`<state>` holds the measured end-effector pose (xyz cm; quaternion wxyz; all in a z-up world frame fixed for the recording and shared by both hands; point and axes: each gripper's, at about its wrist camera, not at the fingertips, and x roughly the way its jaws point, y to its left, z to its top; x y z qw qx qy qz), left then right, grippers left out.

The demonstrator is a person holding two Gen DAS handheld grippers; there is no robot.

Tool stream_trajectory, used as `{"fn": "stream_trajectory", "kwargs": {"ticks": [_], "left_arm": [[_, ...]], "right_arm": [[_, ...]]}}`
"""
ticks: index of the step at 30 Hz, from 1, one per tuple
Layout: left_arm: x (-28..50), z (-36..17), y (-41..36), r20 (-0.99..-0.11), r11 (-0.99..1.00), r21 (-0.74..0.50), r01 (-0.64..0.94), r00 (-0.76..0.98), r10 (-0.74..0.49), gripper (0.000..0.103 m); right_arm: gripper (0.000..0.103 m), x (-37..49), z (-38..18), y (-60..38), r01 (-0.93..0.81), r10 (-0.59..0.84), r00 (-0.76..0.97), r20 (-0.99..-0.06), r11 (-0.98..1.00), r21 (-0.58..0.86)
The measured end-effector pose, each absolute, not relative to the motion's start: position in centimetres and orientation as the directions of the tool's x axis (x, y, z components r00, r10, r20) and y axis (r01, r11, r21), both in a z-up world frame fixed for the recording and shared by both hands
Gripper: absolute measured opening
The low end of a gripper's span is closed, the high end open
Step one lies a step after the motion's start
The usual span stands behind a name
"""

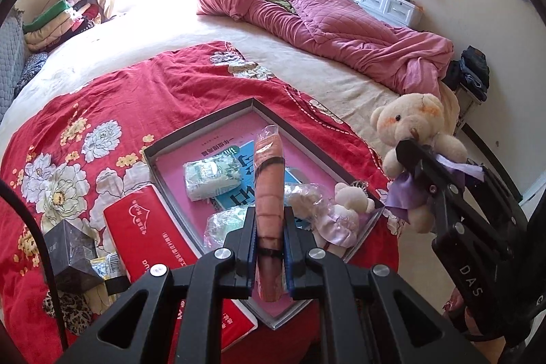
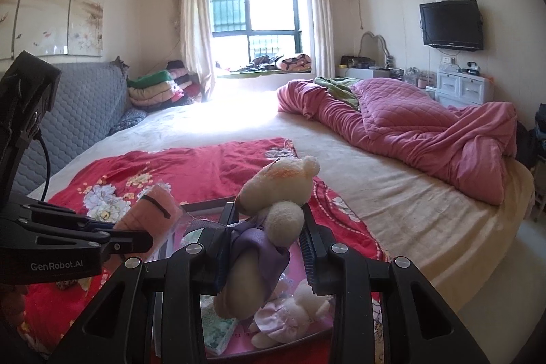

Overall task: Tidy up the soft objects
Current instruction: 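Carry the pink tube and small bear with both tools over the tray, then lower the pink tube and bear into the tray and open both tools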

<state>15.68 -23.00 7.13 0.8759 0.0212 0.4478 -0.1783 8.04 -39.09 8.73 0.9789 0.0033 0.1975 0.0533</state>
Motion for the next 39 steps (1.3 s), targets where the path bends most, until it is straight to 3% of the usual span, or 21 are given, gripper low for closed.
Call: {"fn": "stream_trajectory", "kwargs": {"ticks": [24,39], "left_arm": [[19.7,0.6,-27.1,-0.858,0.919,-0.132,0.370,0.422,-0.293,0.013],[22.5,-2.0,-27.7,-0.885,0.916,-0.151,0.372,0.361,-0.293,0.014]], "right_arm": [[0.036,10.6,4.8,-41.7,-0.112,0.141,0.855,-0.499,0.990,0.089],[0.037,13.0,0.7,-42.8,-0.129,0.251,0.763,-0.596,0.962,0.240]]}}
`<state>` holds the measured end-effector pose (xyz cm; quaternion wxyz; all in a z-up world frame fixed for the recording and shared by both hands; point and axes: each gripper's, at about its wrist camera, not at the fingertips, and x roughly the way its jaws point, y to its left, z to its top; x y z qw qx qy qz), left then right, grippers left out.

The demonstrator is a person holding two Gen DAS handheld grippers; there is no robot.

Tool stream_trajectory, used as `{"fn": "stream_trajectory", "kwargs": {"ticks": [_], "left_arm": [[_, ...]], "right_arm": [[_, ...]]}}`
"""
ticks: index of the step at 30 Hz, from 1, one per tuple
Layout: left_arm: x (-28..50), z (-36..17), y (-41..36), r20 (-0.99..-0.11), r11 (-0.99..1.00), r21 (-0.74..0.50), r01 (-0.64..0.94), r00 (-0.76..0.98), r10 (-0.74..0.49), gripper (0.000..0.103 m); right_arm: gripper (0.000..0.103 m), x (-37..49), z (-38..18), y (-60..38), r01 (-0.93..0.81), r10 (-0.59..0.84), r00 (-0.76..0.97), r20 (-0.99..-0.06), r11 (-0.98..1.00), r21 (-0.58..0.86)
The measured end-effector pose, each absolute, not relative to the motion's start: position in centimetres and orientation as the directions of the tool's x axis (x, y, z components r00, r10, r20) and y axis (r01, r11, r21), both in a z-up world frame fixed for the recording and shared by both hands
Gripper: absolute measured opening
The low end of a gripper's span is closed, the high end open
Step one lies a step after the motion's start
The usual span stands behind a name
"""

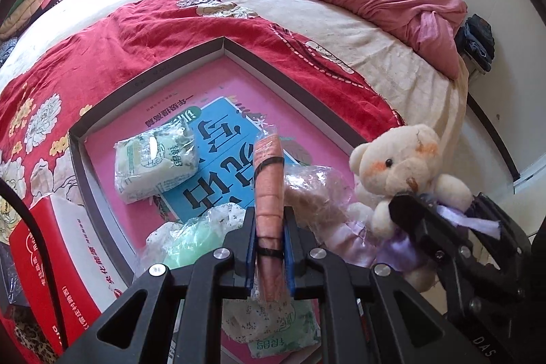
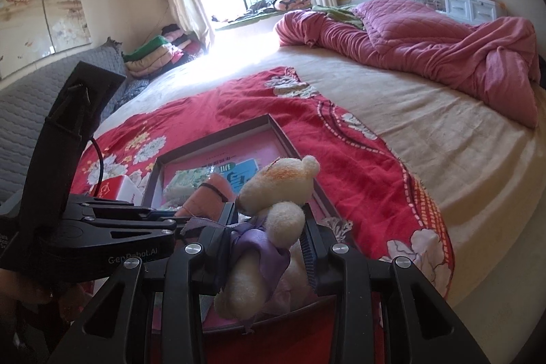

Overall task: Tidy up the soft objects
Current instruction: 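Lower the pink tube and bear into the tray and open both tools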

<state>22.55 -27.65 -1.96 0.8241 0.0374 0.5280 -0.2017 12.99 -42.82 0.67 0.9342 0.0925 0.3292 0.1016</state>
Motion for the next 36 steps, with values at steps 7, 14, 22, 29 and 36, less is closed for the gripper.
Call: {"fn": "stream_trajectory", "kwargs": {"ticks": [7,14,22,29,36], "left_arm": [[22.9,-2.1,-27.4,-0.884,0.916,-0.177,0.360,0.351,-0.309,0.020],[22.5,-1.4,-27.2,-0.882,0.921,-0.158,0.357,0.369,-0.294,0.038],[21.2,0.8,-26.3,-0.864,0.925,-0.129,0.356,0.418,-0.281,0.046],[19.2,4.0,-24.6,-0.831,0.931,-0.116,0.347,0.479,-0.282,0.058],[17.3,6.6,-21.9,-0.803,0.942,-0.112,0.317,0.529,-0.273,0.064]], "right_arm": [[0.041,14.0,-1.3,-42.8,-0.109,0.262,0.720,-0.643,0.957,0.268],[0.060,13.7,-0.5,-42.9,-0.085,0.214,0.746,-0.631,0.970,0.228],[0.070,12.6,1.4,-44.2,-0.008,0.134,0.802,-0.583,0.977,0.212],[0.074,11.2,4.5,-43.4,-0.027,0.110,0.859,-0.501,0.985,0.171],[0.076,10.0,6.8,-40.8,-0.079,0.133,0.884,-0.449,0.987,0.137]]}}
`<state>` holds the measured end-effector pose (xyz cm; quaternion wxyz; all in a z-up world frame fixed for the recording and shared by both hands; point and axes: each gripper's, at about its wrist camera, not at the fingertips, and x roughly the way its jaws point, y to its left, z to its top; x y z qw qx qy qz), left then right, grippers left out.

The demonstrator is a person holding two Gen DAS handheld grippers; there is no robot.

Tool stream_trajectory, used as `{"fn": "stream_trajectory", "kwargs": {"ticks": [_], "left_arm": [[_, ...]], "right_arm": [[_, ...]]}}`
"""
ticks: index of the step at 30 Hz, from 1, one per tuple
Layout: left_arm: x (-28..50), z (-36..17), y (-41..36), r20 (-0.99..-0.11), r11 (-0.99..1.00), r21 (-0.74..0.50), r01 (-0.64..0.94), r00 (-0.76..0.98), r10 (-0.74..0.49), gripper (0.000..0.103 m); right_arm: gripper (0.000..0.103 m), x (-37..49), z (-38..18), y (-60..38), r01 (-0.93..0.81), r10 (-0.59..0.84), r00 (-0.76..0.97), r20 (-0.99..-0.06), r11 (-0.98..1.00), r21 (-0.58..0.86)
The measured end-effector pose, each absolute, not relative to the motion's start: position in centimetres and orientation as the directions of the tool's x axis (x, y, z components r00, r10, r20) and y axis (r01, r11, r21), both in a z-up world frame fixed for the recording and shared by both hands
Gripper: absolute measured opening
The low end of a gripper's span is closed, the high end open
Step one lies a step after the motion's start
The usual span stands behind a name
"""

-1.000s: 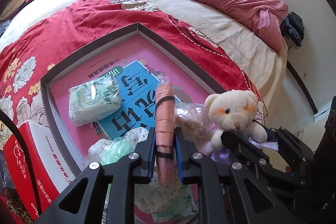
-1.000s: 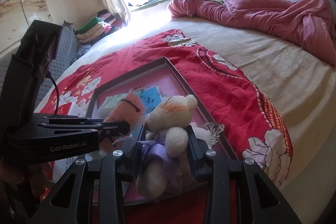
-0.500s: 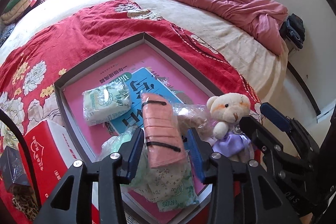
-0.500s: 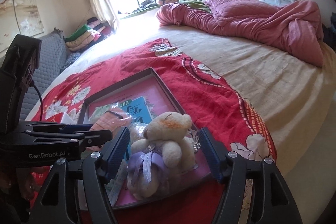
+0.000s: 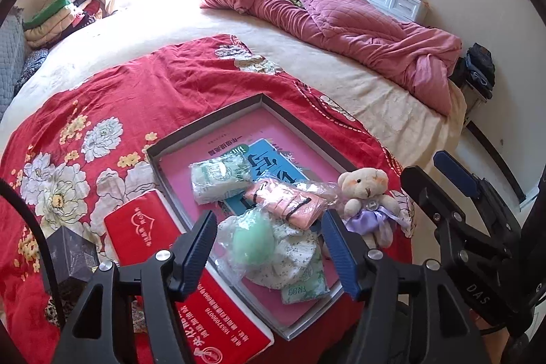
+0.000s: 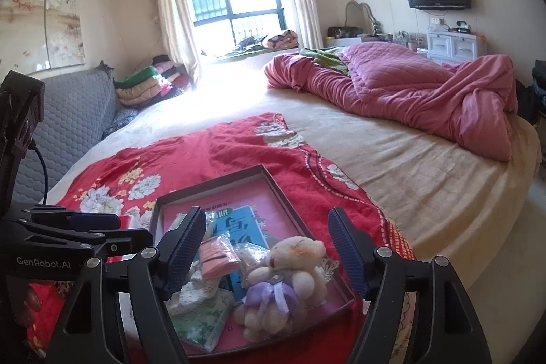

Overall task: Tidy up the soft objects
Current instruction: 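Move both open tools back from the tray toward the pile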

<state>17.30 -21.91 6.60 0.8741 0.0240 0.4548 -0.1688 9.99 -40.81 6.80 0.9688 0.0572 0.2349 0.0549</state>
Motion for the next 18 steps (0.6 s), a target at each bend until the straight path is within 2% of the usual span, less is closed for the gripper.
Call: {"fn": "stream_trajectory", "kwargs": {"ticks": [8,18], "left_arm": [[15.1,8.8,-18.4,-0.773,0.957,-0.108,0.268,0.583,-0.250,0.071],[12.0,10.3,-10.0,-0.757,0.986,-0.110,0.128,0.632,-0.166,0.071]], "right_arm": [[0.078,8.8,8.9,-36.8,-0.165,0.193,0.882,-0.431,0.981,0.102],[0.079,7.1,11.2,-30.4,-0.297,0.293,0.858,-0.422,0.953,0.057]]}}
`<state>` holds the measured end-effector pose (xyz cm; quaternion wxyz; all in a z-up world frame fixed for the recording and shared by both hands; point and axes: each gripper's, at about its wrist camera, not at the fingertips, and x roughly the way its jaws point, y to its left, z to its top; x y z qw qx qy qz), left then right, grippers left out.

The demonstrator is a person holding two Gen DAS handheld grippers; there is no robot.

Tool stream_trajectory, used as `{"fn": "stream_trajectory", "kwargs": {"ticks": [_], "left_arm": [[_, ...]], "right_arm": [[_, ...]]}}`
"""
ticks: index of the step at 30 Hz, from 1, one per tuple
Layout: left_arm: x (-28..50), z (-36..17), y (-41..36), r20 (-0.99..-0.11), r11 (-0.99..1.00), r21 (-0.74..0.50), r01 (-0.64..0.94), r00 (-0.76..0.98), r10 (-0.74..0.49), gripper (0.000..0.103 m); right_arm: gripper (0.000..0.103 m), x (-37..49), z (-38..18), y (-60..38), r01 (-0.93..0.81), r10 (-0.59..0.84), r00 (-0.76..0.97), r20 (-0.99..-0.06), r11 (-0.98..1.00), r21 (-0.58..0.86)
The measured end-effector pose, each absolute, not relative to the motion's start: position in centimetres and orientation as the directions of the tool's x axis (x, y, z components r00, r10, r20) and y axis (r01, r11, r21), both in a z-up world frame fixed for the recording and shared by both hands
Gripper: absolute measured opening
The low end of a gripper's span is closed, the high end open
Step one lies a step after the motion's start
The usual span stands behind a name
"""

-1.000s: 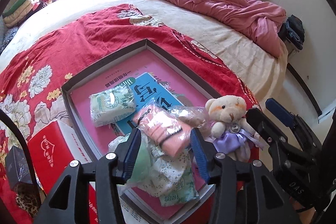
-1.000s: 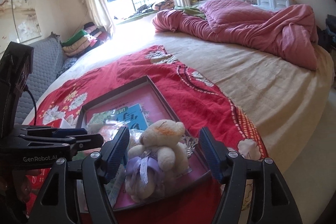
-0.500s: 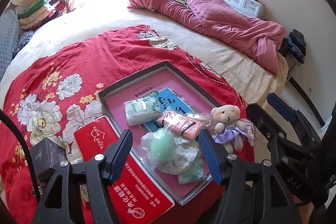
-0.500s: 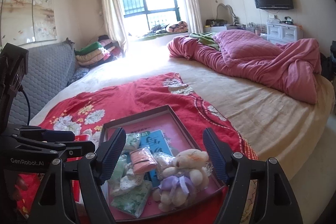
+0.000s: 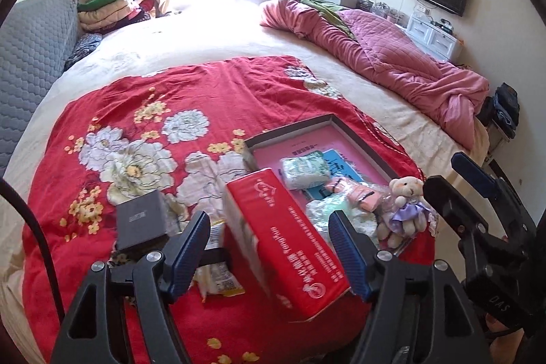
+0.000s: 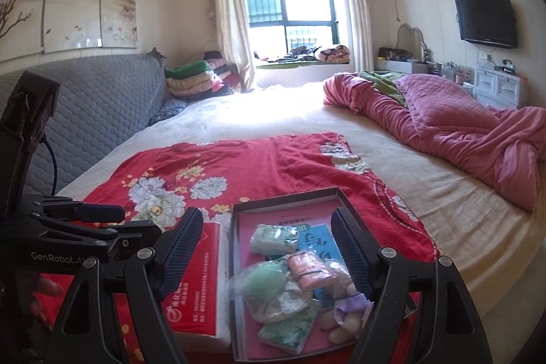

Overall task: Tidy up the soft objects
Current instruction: 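Move both open tools back from the tray toward the pile, then grasp the leopard-print scrunchie with the left tool while the right tool grasps the snack bag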

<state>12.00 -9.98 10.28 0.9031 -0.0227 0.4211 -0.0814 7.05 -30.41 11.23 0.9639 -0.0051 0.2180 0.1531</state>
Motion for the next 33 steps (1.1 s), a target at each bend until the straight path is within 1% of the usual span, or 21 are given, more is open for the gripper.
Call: {"fn": "stream_trajectory", "kwargs": {"ticks": [5,11,17,20,29,33], "left_arm": [[10.7,10.3,-4.7,-0.765,0.997,-0.071,0.038,0.640,-0.079,0.072],[9.1,9.2,0.5,-0.780,0.995,-0.085,-0.043,0.625,-0.040,0.072],[8.2,7.4,4.0,-0.791,0.992,-0.057,-0.109,0.611,0.021,0.072],[8.0,6.3,5.1,-0.802,0.990,-0.053,-0.129,0.596,0.035,0.072],[8.4,3.2,7.0,-0.830,0.987,-0.076,-0.144,0.558,0.017,0.072],[8.8,1.8,7.6,-0.841,0.985,-0.087,-0.148,0.541,0.007,0.072]], "right_arm": [[0.079,6.2,11.7,-25.9,-0.368,0.339,0.831,-0.441,0.929,0.019],[0.079,5.2,11.6,-20.6,-0.444,0.389,0.793,-0.468,0.896,-0.007],[0.079,5.4,10.1,-16.3,-0.488,0.427,0.735,-0.526,0.873,0.028],[0.079,5.8,8.8,-14.8,-0.496,0.428,0.708,-0.561,0.868,0.036],[0.079,7.3,4.4,-11.8,-0.468,0.363,0.650,-0.667,0.883,0.025],[0.079,8.1,2.5,-10.5,-0.454,0.311,0.636,-0.707,0.891,-0.017]]}}
